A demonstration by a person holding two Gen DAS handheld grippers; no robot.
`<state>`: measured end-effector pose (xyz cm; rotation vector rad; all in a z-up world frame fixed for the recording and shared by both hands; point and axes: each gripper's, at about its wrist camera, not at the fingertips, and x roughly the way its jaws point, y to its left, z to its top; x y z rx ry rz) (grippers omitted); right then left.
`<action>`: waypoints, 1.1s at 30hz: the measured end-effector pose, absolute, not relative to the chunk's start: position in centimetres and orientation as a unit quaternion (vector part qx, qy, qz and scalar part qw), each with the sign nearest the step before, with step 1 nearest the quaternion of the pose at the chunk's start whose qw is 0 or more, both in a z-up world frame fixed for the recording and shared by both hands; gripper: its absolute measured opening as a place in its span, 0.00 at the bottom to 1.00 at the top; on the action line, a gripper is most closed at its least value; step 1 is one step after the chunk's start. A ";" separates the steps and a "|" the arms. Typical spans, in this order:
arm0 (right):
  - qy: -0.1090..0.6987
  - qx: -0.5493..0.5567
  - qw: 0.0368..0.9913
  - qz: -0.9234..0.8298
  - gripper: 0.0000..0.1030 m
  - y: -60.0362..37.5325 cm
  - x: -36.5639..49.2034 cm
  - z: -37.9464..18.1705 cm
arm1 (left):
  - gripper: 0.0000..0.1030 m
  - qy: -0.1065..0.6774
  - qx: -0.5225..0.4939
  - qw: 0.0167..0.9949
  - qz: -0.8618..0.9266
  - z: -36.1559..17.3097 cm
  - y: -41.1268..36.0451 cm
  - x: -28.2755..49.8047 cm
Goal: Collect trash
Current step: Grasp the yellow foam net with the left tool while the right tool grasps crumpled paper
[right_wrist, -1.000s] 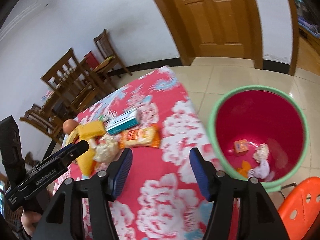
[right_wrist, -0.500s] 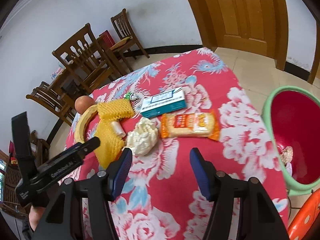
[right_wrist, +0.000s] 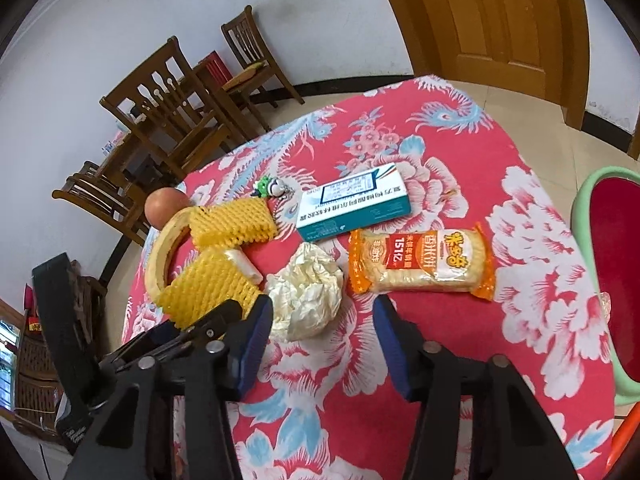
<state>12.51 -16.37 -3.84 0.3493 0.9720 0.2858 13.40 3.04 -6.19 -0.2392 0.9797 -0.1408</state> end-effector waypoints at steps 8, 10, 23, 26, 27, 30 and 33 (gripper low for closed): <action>0.480 0.167 0.849 0.145 0.38 -15.8 13.5 -5.2 | 0.13 0.456 -0.130 0.876 -0.091 -5.0 3.3 12.3; 0.484 0.168 0.846 0.148 0.35 -15.5 13.7 -5.5 | 0.12 0.449 -0.131 0.879 -0.090 -4.3 3.6 11.7; 0.466 0.148 0.855 0.175 0.21 -14.8 11.3 -3.9 | 0.10 0.420 -0.120 0.894 -0.104 -1.1 3.0 9.2; 0.456 0.146 0.860 0.174 0.21 -15.4 10.4 -3.0 | 0.10 0.417 -0.117 0.894 -0.115 -0.6 2.3 8.8; 0.453 0.147 0.862 0.174 0.21 -15.7 10.0 -2.7 | 0.10 0.415 -0.114 0.895 -0.119 -0.4 2.0 8.6; 0.442 0.148 0.868 0.170 0.21 -16.8 8.9 -1.8 | 0.10 0.410 -0.106 0.896 -0.134 0.3 0.9 8.1; 0.430 0.150 0.876 0.162 0.21 -18.1 7.8 -0.9 | 0.10 0.408 -0.103 0.894 -0.154 1.0 -0.4 7.8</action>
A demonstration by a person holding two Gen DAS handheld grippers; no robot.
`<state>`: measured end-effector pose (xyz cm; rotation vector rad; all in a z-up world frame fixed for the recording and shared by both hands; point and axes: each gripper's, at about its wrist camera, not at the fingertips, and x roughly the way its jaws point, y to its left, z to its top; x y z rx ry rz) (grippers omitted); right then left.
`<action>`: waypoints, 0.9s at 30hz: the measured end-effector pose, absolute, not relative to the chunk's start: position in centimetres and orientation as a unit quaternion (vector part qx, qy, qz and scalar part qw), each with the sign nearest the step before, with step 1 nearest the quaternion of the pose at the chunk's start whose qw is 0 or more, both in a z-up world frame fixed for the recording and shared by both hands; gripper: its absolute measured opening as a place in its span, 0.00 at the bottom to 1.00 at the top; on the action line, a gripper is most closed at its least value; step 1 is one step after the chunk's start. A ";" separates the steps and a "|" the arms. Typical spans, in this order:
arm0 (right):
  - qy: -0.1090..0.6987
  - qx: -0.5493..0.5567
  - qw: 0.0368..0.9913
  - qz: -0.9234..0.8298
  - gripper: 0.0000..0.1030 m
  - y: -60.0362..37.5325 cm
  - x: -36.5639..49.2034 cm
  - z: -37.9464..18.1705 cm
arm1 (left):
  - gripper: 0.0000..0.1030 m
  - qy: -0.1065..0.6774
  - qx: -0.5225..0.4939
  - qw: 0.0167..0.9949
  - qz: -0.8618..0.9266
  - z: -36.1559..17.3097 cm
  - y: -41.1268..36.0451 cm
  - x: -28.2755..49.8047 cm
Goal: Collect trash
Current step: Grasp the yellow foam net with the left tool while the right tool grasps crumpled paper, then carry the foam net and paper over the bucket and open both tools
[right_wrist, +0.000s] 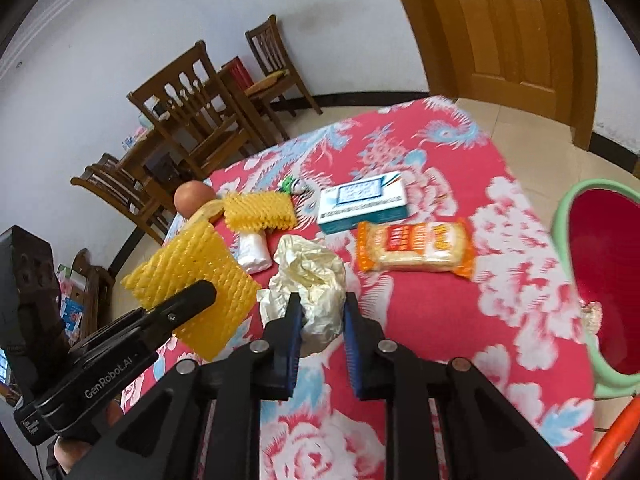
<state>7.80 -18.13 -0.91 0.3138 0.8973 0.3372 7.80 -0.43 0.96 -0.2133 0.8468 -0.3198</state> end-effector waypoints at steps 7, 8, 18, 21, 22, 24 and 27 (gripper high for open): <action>0.413 0.149 0.889 0.134 0.21 -21.6 5.8 0.5 | 0.10 0.404 -0.086 0.890 -0.195 2.3 -4.2 7.4; 0.411 0.150 0.890 0.128 0.21 -22.3 5.5 0.6 | 0.10 0.404 -0.084 0.888 -0.202 2.4 -4.8 7.4; 0.395 0.169 0.900 0.068 0.21 -28.9 3.1 0.9 | 0.10 0.406 -0.061 0.875 -0.255 3.7 -10.7 7.2; 0.390 0.176 0.903 0.051 0.21 -30.7 2.7 1.0 | 0.10 0.409 -0.054 0.869 -0.273 3.9 -12.8 7.2; 0.388 0.178 0.903 0.045 0.21 -31.3 2.5 1.0 | 0.10 0.410 -0.050 0.867 -0.280 3.9 -13.7 7.3; 0.386 0.184 0.903 0.032 0.21 -32.5 2.3 0.9 | 0.10 0.414 -0.043 0.862 -0.290 3.7 -15.1 7.4; 0.383 0.195 0.903 0.013 0.21 -34.4 1.9 0.5 | 0.10 0.421 -0.033 0.854 -0.303 3.4 -17.0 7.7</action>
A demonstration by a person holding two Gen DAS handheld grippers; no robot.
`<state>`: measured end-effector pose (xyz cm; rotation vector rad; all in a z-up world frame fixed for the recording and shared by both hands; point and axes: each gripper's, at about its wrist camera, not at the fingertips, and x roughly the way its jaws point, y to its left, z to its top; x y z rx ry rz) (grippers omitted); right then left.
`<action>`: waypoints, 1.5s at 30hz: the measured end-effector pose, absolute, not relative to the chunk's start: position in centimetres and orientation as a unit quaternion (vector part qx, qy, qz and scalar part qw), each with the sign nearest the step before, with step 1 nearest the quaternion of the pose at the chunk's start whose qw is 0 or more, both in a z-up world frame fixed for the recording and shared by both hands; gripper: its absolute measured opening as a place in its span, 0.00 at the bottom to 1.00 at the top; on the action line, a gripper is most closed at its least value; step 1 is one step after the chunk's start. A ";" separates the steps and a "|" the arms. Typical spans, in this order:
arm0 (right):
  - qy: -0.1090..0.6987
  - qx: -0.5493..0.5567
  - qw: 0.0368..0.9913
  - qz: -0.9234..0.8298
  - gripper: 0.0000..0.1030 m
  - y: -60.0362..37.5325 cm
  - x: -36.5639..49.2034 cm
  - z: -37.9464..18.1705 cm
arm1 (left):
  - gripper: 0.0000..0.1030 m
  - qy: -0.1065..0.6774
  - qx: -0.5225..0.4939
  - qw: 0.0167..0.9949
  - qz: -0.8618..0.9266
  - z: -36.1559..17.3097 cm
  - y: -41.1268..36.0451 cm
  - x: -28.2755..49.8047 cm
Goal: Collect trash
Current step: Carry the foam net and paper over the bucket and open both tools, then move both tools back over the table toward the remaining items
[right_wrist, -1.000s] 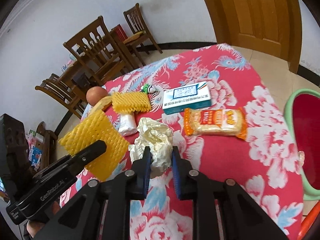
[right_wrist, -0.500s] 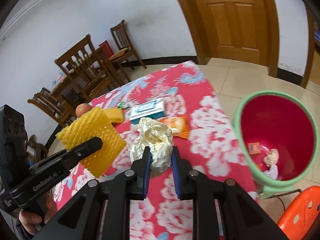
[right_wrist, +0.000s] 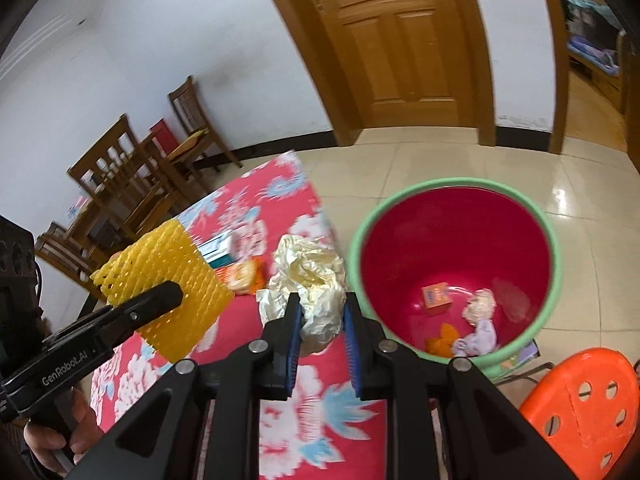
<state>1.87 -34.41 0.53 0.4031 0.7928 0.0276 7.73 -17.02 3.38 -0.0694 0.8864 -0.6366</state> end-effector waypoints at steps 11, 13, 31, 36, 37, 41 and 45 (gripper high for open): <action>0.387 0.227 0.892 -0.043 0.23 -40.4 1.3 -1.6 | 0.10 0.446 0.012 0.828 -0.339 1.1 -24.5 9.2; 0.391 0.237 0.888 -0.052 0.24 -41.6 1.2 -2.3 | 0.10 0.450 0.022 0.824 -0.344 0.5 -26.1 9.5; 0.414 0.305 0.853 -0.090 0.37 -47.6 1.2 -6.2 | 0.44 0.471 0.057 0.816 -0.329 -2.4 -30.7 10.5; 0.412 0.303 0.855 -0.088 0.41 -47.3 1.0 -6.0 | 0.44 0.469 0.046 0.823 -0.317 -2.0 -29.4 10.6; 0.412 0.302 0.855 -0.088 0.43 -47.2 1.0 -6.0 | 0.45 0.467 0.042 0.826 -0.313 -1.9 -28.9 10.5; 0.408 0.296 0.859 -0.085 0.51 -46.4 0.9 -5.4 | 0.46 0.463 0.031 0.833 -0.303 -1.3 -27.3 10.5; 0.405 0.291 0.863 -0.077 0.52 -45.0 1.0 -4.5 | 0.46 0.461 0.020 0.839 -0.287 -0.9 -25.2 10.5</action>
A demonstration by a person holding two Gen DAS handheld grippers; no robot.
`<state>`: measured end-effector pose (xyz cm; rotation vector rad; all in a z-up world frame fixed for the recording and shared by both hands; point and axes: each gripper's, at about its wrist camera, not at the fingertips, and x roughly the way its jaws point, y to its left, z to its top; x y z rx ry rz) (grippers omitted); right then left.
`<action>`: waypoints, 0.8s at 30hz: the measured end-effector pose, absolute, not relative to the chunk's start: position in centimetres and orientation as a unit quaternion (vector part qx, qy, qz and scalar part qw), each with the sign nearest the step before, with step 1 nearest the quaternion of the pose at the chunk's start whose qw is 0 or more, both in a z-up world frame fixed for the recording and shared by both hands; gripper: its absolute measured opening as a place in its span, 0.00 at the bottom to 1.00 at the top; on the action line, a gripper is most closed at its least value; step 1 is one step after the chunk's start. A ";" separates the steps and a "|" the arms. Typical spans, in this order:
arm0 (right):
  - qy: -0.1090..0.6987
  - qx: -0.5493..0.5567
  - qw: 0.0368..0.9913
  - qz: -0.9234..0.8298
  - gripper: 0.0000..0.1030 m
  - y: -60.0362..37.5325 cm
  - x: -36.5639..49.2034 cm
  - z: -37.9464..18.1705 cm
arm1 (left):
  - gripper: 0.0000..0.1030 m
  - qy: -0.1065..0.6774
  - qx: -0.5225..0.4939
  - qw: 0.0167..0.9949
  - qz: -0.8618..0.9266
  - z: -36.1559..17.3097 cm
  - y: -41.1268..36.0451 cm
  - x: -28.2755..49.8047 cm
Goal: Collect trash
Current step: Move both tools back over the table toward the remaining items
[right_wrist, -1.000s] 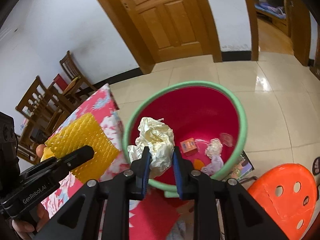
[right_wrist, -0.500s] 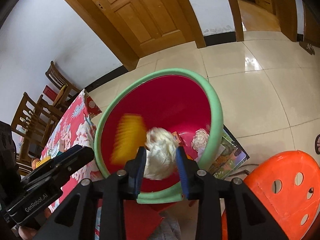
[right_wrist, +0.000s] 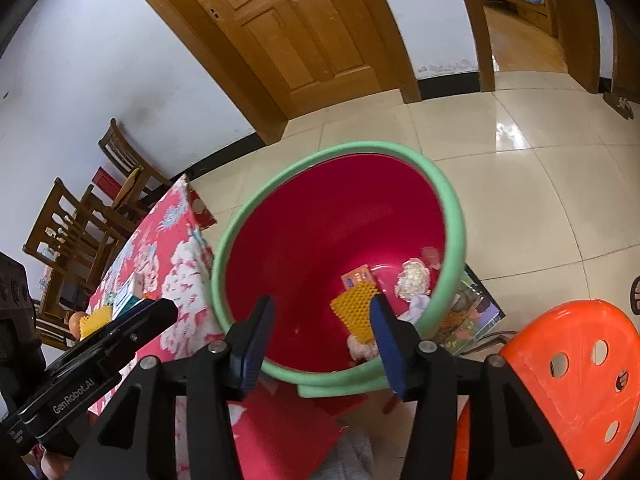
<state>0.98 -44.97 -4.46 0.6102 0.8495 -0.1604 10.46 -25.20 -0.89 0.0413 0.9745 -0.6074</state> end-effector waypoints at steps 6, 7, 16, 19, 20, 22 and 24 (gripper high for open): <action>0.403 0.276 0.871 -0.052 0.56 -42.3 1.5 -3.3 | 0.46 0.453 0.004 0.852 -0.263 0.0 -21.6 10.3; 0.403 0.272 0.873 -0.046 0.57 -41.6 1.7 -3.1 | 0.46 0.452 0.000 0.854 -0.258 0.2 -20.9 10.3; 0.414 0.243 0.877 -0.002 0.58 -36.5 4.5 -2.0 | 0.46 0.440 -0.025 0.875 -0.202 1.1 -14.4 10.8; 0.416 0.230 0.880 0.012 0.59 -34.7 5.4 -1.6 | 0.46 0.437 -0.027 0.881 -0.179 1.2 -12.1 11.3; 0.417 0.227 0.880 0.015 0.60 -34.1 5.6 -1.5 | 0.46 0.436 -0.029 0.883 -0.172 1.1 -11.4 11.4; 0.419 0.221 0.880 0.023 0.61 -33.0 6.1 -1.3 | 0.46 0.434 -0.035 0.886 -0.157 1.1 -9.8 11.7; 0.421 0.218 0.880 0.029 0.62 -32.1 6.6 -1.2 | 0.46 0.434 -0.039 0.888 -0.146 0.8 -8.4 11.8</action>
